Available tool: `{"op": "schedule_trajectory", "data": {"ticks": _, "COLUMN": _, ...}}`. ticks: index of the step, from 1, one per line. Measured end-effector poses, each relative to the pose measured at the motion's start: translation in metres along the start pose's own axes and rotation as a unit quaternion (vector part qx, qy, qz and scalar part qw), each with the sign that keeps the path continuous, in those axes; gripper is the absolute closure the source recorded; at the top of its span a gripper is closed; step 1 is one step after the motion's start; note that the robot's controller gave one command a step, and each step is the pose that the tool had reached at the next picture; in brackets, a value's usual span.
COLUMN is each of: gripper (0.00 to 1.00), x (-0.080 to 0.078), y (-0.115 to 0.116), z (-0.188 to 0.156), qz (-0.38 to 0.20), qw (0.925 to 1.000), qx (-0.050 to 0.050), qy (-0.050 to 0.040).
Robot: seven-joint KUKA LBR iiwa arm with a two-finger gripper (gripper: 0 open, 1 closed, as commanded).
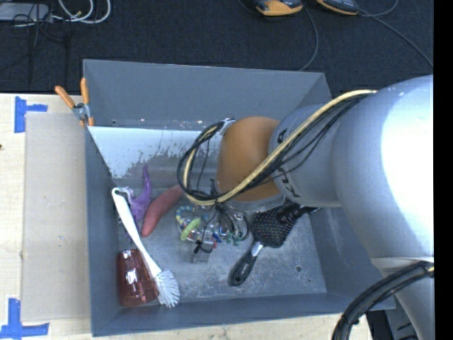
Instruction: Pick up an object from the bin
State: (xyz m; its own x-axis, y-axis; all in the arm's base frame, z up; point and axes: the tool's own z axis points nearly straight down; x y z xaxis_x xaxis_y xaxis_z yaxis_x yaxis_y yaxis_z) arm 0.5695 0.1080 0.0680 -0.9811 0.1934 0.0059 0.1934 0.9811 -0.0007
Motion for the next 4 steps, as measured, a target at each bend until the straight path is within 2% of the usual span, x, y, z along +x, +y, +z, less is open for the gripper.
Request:
{"op": "schedule_trajectory", "data": {"ticks": 1, "gripper": 0.0, "x": -0.002, "y": -0.017, "z": -0.001, "qz": 0.034, "qw": 0.9994, "qx": 0.0, "qy": -0.0003}}
{"op": "schedule_trajectory", "data": {"ticks": 2, "gripper": 0.0, "x": 0.0, "y": -0.003, "z": 0.0, "qz": 0.004, "qw": 1.0, "qx": 0.0, "qy": -0.0001}}
{"op": "schedule_trajectory", "data": {"ticks": 3, "gripper": 1.0, "x": -0.002, "y": -0.017, "z": -0.001, "qz": 0.033, "qw": 0.9995, "qx": 0.0, "qy": 0.0005}}
{"op": "schedule_trajectory", "data": {"ticks": 4, "gripper": 1.0, "x": -0.002, "y": -0.017, "z": -0.001, "qz": 0.033, "qw": 0.9995, "qx": 0.0, "qy": 0.0005}}
